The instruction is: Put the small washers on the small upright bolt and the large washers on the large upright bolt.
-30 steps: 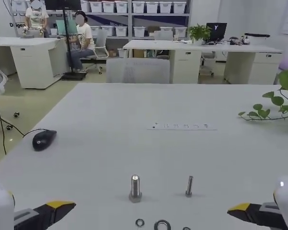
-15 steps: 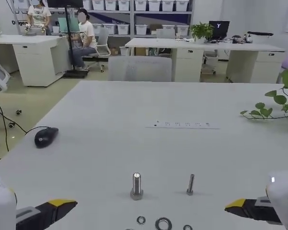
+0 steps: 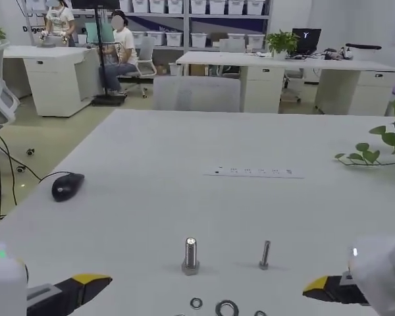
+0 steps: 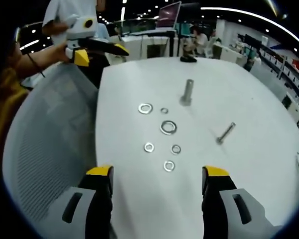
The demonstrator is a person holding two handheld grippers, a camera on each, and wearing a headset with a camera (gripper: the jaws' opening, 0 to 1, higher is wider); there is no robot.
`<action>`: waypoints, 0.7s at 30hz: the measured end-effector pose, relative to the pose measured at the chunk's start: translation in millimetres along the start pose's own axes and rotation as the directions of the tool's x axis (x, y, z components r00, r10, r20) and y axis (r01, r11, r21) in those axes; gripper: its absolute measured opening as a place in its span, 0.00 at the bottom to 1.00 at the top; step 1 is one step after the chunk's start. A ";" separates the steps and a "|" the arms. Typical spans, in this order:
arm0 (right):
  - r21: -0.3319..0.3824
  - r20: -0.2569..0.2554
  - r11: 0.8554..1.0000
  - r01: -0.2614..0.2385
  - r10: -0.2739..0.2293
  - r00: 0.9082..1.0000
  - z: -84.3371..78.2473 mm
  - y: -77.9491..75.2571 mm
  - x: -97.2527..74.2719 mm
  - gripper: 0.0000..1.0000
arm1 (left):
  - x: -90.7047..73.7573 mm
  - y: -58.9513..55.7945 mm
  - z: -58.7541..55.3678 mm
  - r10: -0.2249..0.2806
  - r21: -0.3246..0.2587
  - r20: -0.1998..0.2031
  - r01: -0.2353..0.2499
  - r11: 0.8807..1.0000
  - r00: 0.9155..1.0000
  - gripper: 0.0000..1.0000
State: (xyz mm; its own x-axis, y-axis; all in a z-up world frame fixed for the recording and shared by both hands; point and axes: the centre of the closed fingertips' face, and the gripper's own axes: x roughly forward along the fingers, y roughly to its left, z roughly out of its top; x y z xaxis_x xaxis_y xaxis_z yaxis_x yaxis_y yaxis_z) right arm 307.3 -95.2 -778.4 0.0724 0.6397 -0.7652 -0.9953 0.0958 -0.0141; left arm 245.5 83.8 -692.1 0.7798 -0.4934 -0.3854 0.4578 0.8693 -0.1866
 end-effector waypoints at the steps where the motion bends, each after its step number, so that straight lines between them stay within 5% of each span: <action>1: -0.007 -0.008 1.000 -0.004 0.004 1.000 -0.6 -0.7 1.1 0.73 | -0.1 0.0 -0.1 0.001 0.000 -0.001 -0.001 1.000 1.000 0.71; 21: -0.118 -0.133 0.988 -0.103 0.087 0.987 -3.5 -6.1 14.7 0.68 | 0.7 -1.4 2.1 0.002 -0.006 0.004 -0.002 1.000 1.000 0.71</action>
State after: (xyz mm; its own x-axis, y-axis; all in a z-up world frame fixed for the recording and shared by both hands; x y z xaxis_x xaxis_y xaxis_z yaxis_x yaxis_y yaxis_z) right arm 314.2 -89.1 -791.8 -0.0237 0.5383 -0.8424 -0.9981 -0.0613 -0.0111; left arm 246.2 82.1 -690.2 0.7823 -0.4921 -0.3819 0.4541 0.8702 -0.1912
